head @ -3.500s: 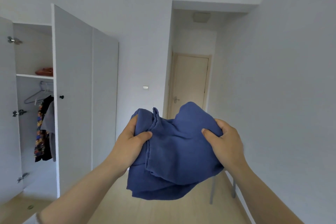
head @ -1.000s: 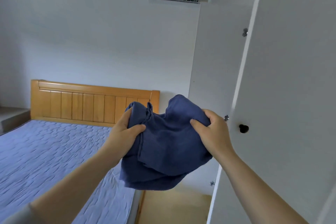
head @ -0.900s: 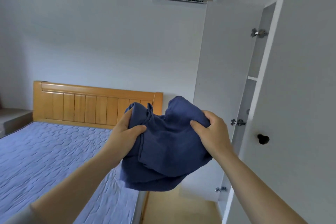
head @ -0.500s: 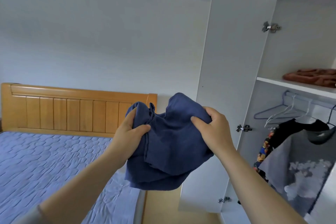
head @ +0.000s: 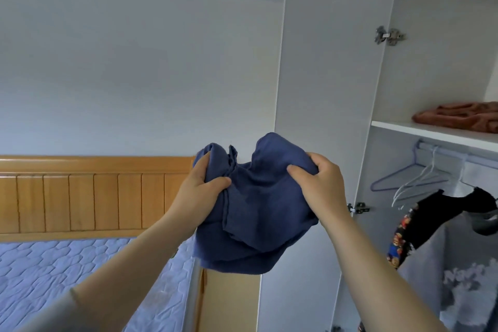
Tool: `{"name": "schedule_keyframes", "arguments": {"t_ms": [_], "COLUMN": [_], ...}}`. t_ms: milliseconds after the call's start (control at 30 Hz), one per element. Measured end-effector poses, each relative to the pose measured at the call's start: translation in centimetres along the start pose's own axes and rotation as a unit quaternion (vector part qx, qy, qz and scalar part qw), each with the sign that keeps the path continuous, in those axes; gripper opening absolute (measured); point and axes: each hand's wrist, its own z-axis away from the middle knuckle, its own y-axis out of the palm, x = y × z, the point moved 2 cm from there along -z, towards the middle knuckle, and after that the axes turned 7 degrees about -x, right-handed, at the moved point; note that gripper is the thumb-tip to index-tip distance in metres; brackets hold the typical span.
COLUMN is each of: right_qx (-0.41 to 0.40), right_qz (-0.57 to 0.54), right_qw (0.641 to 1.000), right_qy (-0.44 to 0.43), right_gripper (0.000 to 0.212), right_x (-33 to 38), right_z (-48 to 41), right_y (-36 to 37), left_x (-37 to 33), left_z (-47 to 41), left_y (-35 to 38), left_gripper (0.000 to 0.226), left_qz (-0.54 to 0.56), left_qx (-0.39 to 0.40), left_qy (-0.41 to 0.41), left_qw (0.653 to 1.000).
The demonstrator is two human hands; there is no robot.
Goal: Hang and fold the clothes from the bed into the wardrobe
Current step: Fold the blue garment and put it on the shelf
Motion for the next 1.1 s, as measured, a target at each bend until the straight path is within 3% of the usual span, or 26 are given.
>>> {"name": "schedule_keyframes", "arguments": {"t_ms": [333,600,933,1100], "right_qx": [-0.105,-0.225,-0.337,-0.344], "right_qz": [0.083,0.204,0.316,0.351], "right_qw": [0.991,0.953,0.885,0.867], "right_qy": [0.004,-0.011,-0.060,-0.079], "right_gripper": [0.003,0.011,0.012,0.018], "right_x": [-6.6,-7.4,-6.3,-5.1], "right_z": [-9.5,-16.0,-19.1,-20.4], "right_y": [-3.2,-10.1,-21.5,-27.1], "left_x": [3.1,1.3,-4.4,-8.1], "left_z": [-11.5,-18.2,-17.9,-16.6], "left_y": [12.2,24.2,39.4,44.9], "left_gripper": [0.045,0.039,0.051,0.053], "left_qz": [0.065,0.135,0.221,0.257], "left_qx": [0.131,0.278,0.384,0.409], "left_qy": [0.013,0.057,0.106,0.133], "left_qw": [0.989,0.949,0.890,0.865]}}
